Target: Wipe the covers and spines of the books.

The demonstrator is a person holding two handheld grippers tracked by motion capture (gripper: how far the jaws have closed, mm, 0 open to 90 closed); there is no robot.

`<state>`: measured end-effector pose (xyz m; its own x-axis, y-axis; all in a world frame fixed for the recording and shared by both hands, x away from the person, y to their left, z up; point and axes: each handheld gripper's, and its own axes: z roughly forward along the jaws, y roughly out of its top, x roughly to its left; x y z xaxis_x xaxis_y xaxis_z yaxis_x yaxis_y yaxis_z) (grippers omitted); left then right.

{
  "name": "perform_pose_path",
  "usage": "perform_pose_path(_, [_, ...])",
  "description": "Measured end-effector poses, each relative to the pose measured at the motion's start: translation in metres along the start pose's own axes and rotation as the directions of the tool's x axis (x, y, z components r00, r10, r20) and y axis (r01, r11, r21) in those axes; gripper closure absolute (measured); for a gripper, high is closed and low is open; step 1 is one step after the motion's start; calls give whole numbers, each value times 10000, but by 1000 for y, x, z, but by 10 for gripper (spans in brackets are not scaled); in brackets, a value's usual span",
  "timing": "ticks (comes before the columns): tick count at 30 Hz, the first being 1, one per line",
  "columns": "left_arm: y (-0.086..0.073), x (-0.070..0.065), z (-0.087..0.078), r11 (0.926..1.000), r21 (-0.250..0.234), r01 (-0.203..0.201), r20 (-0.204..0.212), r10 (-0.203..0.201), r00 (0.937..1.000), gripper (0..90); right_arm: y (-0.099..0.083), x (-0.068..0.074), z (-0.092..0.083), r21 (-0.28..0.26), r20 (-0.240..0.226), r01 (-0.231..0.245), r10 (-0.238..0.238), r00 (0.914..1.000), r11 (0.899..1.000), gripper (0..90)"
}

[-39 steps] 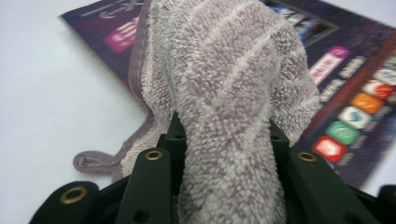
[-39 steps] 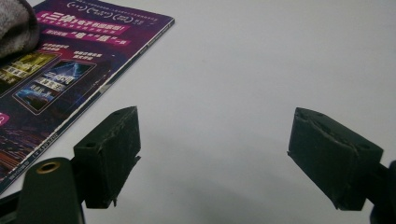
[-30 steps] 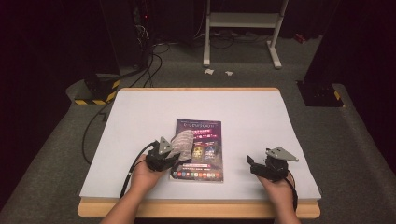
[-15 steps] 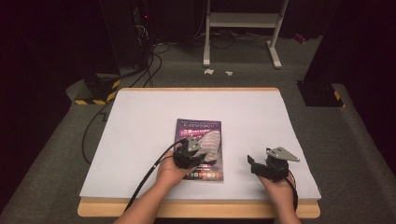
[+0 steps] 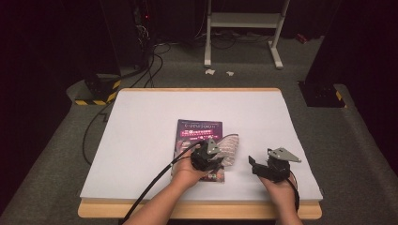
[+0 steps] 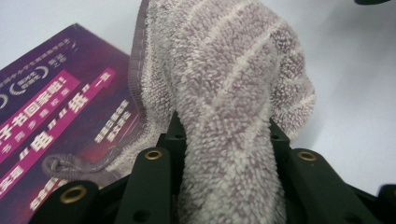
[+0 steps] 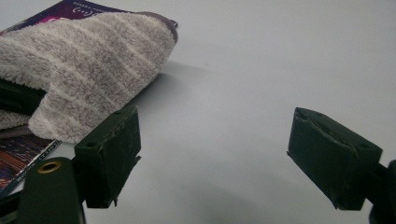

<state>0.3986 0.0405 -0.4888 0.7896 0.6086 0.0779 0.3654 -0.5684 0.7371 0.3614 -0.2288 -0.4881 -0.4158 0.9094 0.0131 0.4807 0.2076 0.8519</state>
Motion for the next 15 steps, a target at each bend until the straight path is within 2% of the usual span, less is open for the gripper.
perform_pose_path(5, [-12, 13, -9, 9995, -86, 295, -160, -296, 9994, 645, 0, 1, 0, 2, -24, -3, 3, 10000, 10000, 169])
perform_pose_path(10, [-24, 30, -22, 9986, 45, 525, -626, -521, 9967, 645, 0, 1, 1, 32, -36, 13, -13, 10000, 10000, 169])
perform_pose_path(15, [-43, 53, -41, 9967, 107, 810, -1178, -792, 9899, 646, 0, 1, 1, 34, -21, -27, 27, 10000, 10000, 170])
